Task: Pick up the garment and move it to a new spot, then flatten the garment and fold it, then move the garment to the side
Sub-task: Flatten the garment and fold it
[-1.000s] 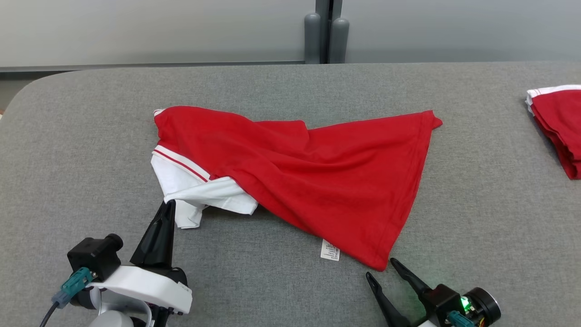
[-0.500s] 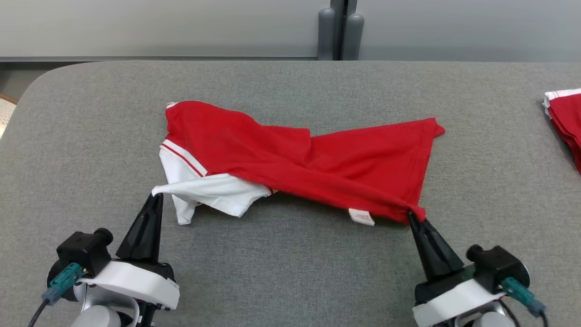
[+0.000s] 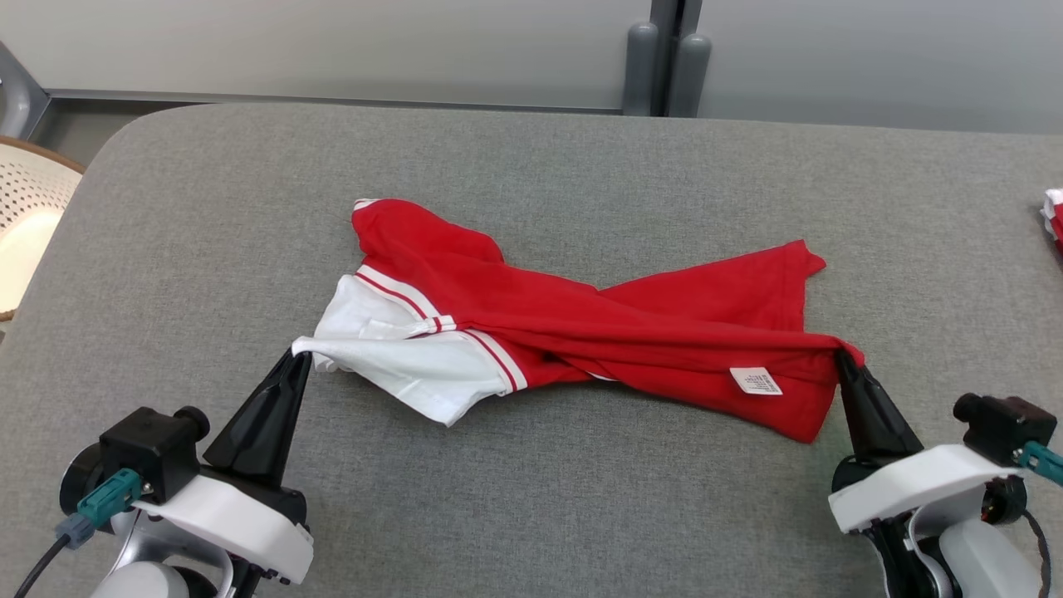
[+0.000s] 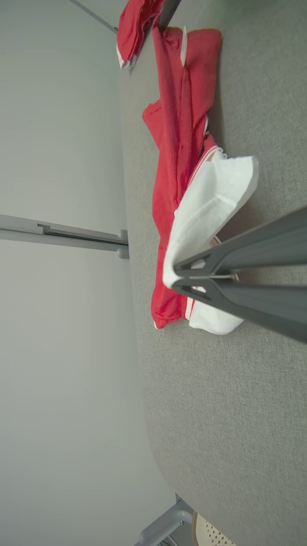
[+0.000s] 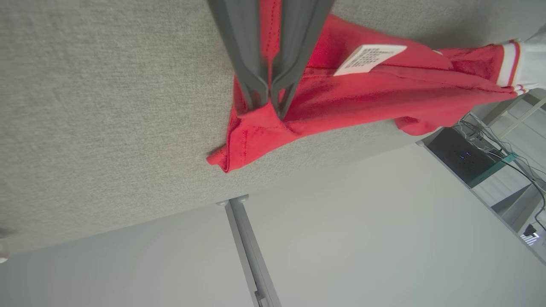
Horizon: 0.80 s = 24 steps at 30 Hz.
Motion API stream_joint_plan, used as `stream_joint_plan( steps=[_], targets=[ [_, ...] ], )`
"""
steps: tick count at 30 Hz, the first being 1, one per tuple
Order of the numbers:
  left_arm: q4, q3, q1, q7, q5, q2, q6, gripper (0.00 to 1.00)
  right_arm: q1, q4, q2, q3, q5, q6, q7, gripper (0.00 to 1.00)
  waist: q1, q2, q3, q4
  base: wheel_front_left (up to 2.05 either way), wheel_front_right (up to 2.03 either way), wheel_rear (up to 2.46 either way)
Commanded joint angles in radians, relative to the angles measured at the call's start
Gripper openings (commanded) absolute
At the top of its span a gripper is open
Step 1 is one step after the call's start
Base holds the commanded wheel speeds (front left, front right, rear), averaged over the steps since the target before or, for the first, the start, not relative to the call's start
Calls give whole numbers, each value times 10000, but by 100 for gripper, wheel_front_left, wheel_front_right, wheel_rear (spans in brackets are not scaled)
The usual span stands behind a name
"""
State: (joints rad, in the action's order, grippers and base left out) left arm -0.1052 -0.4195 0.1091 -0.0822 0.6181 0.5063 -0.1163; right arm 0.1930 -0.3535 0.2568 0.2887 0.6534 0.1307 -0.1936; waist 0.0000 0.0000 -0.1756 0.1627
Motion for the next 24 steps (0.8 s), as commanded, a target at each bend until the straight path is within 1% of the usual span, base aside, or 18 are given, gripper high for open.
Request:
stream_joint_plan(
  steps=[1, 5, 7, 8, 9, 10, 14, 19, 24],
  targets=[
    [-127, 7, 190, 80, -43, 116, 47, 0, 404, -404, 94, 86, 240, -1, -67, 0, 0, 0, -104, 72, 0, 0, 0],
    [-250, -105, 434, 307, -115, 204, 126, 0, 1087, -1533, 150, 504, 675, -1, -192, 0, 0, 0, -189, 146, 0, 0, 0],
    [-247, -169, 549, 369, -124, 196, 197, 0, 1445, -2113, 318, 842, 462, -1, -255, 1, 0, 0, -236, 137, 0, 0, 0],
    [-216, -215, 595, 397, -132, 183, 195, 0, 1601, -2413, 367, 1013, 313, -1, -323, 41, 0, 0, -260, 130, 0, 0, 0],
    [-184, -246, 640, 400, -135, 152, 196, 0, 1722, -2645, 372, 1161, 175, -1, -405, 97, 0, 0, -279, 128, 0, 0, 0],
    [-160, -269, 673, 399, -137, 128, 215, 0, 1793, -2826, 356, 1264, 86, -1, -474, 100, 0, 0, -295, 127, 0, 0, 0],
    [-55, -318, 656, 353, -111, 51, 234, 0, 1776, -3027, 440, 1474, -57, -1, -659, 100, 0, 0, -330, 108, 0, 0, 0],
    [172, -185, 466, 120, 35, 47, 180, 0, 1203, -2437, 917, 2177, 89, -1, -724, 100, 0, 0, -434, -22, 0, 0, 0],
    [358, -143, 403, -56, 89, 12, 168, 0, 1344, -2095, 1192, 2338, -541, -1, -734, 100, 0, 0, -507, -91, 0, 0, 0]
  ],
)
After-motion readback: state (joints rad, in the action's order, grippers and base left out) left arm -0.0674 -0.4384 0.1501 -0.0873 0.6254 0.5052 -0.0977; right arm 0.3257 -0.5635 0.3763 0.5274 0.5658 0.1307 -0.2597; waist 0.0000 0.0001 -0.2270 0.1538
